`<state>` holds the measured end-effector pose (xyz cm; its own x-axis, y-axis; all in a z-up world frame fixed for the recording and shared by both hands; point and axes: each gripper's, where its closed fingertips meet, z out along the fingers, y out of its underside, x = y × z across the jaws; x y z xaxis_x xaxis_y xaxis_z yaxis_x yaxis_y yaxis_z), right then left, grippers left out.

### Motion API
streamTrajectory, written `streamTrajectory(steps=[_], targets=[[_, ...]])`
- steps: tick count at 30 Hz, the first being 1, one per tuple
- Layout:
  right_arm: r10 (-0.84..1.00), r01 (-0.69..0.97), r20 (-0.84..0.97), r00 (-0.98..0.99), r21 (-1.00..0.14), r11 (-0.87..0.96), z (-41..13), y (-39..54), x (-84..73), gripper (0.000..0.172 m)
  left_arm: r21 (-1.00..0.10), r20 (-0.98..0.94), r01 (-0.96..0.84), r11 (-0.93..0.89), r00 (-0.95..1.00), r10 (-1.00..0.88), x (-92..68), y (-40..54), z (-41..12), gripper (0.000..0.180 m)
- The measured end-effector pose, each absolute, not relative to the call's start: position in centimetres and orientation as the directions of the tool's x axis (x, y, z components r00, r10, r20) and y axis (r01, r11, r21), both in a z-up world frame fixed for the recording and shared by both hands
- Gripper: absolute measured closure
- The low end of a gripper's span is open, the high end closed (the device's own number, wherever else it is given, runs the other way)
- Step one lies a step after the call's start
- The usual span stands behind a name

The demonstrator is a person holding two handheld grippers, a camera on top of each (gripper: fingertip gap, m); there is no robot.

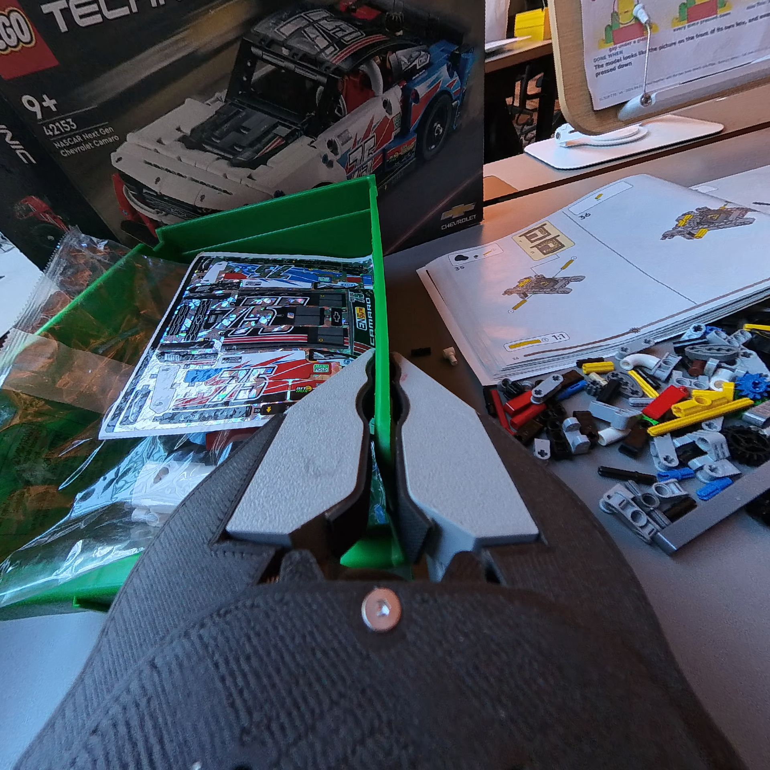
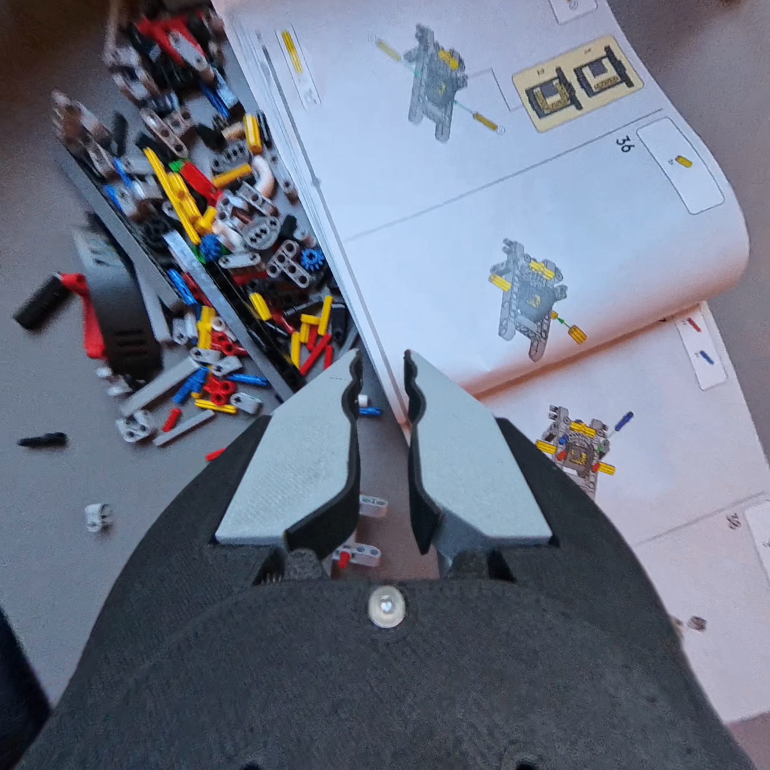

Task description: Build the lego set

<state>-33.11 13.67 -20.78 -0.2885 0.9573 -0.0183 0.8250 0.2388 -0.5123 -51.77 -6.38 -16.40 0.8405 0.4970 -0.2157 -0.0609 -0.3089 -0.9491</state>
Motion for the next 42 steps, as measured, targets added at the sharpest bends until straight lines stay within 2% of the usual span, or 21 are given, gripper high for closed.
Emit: streamTrajectory(steps=[4, 11, 15, 23, 25, 39, 42], targets=[[0.94, 0.828, 0.124, -0.318, -0.446, 0.34, -22.4, 14.2, -32.5, 0.151, -0.949, -0.217, -0.063, -0.308, 0.84, 0.497, -51.8, -6.4, -16.4, 0.18], [0.911, 0.814, 0.283, -0.301, -0.421, 0.4, -21.7, 15.5, -32.7, 0.14, -0.949, -0.216, -0.063, -0.308, 0.841, 0.496, -51.8, -6.4, -16.4, 0.18], [0.915, 0.802, 0.259, -0.309, -0.446, 0.398, -20.9, 15.2, -32.0, 0.139, -0.949, -0.217, -0.063, -0.308, 0.841, 0.496, -51.8, -6.4, -16.4, 0.18], [0.865, 0.82, 0.366, -0.342, -0.333, 0.465, -22.9, 15.8, -32.6, 0.14, -0.949, -0.217, -0.063, -0.308, 0.841, 0.496, -51.8, -6.4, -16.4, 0.18], [0.864, 0.818, 0.386, -0.322, -0.347, 0.459, -22.2, 16.3, -33.1, 0.144, -0.949, -0.217, -0.063, -0.308, 0.841, 0.496, -51.7, -6.4, -16.4, 0.18], [0.916, 0.844, 0.327, -0.232, -0.401, 0.357, -22.7, 19.0, -35.7, 0.146, -0.949, -0.217, -0.063, -0.309, 0.841, 0.496, -51.8, -6.4, -16.4, 0.179], [0.926, 0.836, 0.302, -0.228, -0.427, 0.345, -22.0, 18.6, -35.3, 0.16, -0.949, -0.218, -0.063, -0.309, 0.841, 0.496, -51.8, -6.4, -16.4, 0.18]])
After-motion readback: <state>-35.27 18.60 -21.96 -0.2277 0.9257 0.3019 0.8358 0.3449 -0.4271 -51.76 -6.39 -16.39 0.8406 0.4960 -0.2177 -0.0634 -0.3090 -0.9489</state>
